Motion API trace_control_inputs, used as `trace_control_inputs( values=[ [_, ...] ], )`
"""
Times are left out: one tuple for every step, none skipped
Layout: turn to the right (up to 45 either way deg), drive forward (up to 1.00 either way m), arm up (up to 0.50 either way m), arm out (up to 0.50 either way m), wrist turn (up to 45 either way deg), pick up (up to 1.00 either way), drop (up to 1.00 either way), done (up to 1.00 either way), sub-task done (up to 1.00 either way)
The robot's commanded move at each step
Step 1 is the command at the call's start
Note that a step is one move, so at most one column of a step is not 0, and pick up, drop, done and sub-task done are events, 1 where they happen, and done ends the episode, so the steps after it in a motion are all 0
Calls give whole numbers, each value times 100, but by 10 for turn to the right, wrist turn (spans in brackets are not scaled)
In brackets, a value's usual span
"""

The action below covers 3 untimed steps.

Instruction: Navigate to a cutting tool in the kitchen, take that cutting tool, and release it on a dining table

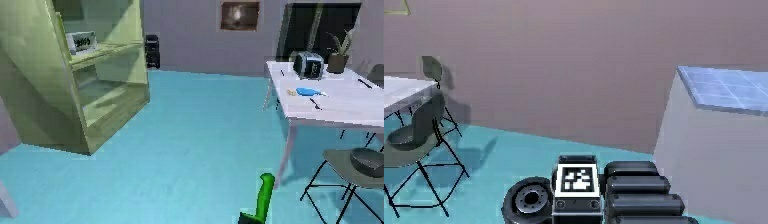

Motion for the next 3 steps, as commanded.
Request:
trace_control_inputs(
  values=[
    [0,100,0,0,0,0,0,0,0],
    [60,0,0,0,0,0,0,0,0],
    [0,20,0,0,0,0,0,0,0]
  ],
)
